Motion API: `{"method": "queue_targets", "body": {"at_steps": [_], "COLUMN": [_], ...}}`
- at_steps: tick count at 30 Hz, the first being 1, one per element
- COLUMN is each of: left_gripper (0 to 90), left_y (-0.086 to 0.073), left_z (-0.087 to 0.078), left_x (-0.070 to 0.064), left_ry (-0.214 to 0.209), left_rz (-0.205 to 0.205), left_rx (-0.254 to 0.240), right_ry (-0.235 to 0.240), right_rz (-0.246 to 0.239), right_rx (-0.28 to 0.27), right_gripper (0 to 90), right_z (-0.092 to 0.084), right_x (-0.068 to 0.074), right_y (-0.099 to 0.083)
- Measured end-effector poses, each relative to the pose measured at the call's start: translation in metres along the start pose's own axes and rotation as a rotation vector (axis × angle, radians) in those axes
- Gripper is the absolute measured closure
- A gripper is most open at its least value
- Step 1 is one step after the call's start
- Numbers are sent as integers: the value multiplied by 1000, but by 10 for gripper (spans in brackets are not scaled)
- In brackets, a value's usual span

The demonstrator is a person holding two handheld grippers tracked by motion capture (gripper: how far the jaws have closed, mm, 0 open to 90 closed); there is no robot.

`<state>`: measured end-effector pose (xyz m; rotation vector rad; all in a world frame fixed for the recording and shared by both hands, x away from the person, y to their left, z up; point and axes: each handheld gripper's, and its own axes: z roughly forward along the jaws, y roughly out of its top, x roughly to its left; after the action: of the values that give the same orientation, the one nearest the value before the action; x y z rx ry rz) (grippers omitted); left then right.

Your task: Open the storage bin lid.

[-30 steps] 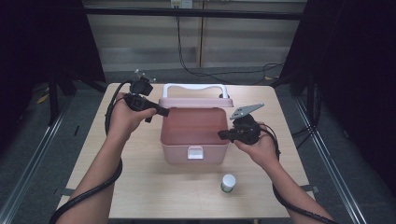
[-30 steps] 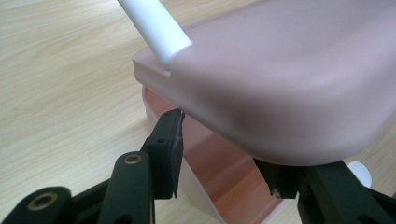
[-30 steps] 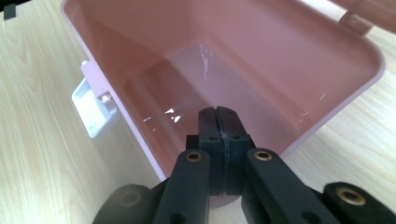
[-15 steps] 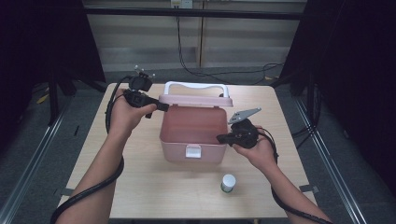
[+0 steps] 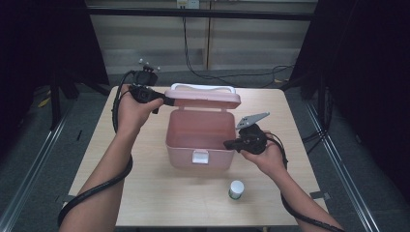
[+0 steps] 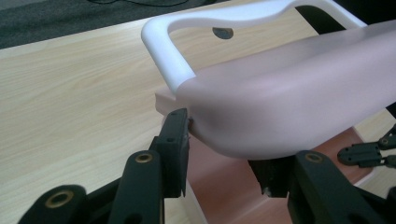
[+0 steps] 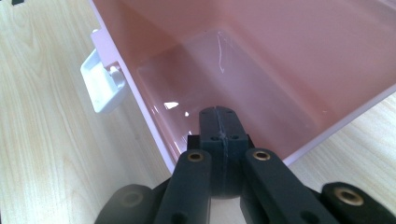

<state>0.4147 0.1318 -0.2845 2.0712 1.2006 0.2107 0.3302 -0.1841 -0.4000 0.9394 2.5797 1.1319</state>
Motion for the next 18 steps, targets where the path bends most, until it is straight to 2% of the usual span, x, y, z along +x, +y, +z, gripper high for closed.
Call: {"method": "queue_targets", "body": {"at_steps": [8,13,14,16,18], "left_gripper": [629,630,657,691,694], "left_y": [13,19,20,22,25], "left_z": [2,4,5,6,8], "left_x": [-2,-2,-2,-1,-2], "left_ry": [27,23,50,32,42], "left_rz": [-23,-31,-15,-27,-21], "left_rx": [6,6,1,-1,0], "right_ry": [12,21,22,19,16], "right_rz": [0,-3,-2,-6,-7], "right_rx": [-9,-14,-14,-3,2], "right_gripper": [900,900,900,900,900], "right_z": [-1,-2,-2,-1,0], "right_x": [-1,-3,-4,-4,-5], "right_y": [-2,-4,-4,-5,-7]}}
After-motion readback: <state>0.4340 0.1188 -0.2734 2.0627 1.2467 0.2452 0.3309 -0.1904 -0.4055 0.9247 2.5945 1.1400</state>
